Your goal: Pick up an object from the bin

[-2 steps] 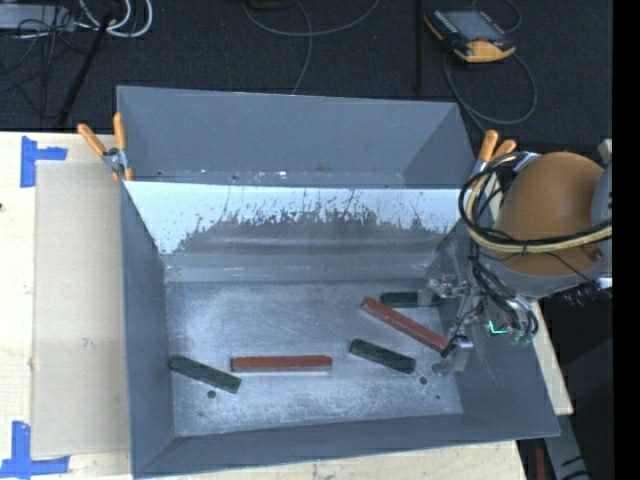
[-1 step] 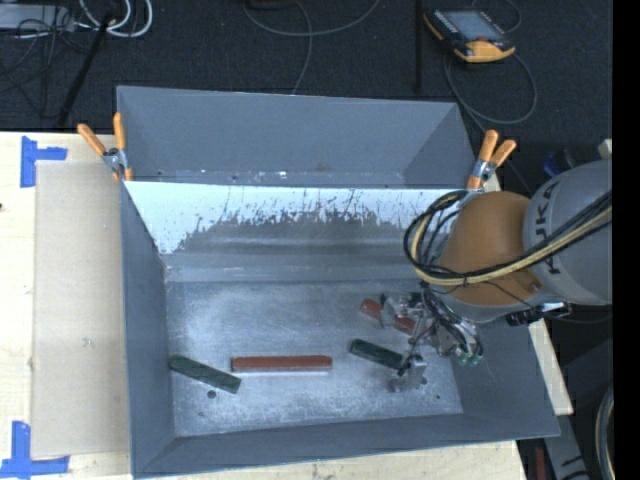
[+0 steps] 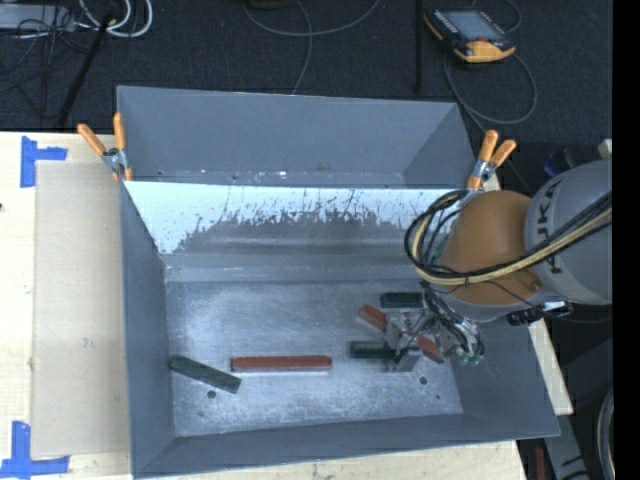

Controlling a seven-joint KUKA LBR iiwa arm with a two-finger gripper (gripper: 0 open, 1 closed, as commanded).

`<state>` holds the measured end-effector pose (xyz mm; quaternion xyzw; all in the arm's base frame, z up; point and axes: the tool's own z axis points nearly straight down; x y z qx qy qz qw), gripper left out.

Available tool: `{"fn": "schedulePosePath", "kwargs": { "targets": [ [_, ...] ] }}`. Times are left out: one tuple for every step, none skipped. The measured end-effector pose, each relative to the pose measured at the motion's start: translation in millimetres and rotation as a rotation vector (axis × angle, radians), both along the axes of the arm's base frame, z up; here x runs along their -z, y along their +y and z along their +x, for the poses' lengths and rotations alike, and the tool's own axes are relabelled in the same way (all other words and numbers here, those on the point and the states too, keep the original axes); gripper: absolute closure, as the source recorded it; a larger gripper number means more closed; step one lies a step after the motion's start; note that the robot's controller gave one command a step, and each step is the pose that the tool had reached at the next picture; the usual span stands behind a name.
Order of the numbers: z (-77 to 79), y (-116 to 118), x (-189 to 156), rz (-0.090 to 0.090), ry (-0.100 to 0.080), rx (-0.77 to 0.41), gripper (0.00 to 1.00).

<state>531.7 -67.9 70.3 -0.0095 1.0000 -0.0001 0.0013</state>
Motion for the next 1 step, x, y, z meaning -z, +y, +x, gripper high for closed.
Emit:
{"fn": "schedulePosePath", "kwargs": {
  "targets": [
    [-22.4, 3.2, -161.7, -0.001, -0.005, -0.003, 1.0]
  ]
}}
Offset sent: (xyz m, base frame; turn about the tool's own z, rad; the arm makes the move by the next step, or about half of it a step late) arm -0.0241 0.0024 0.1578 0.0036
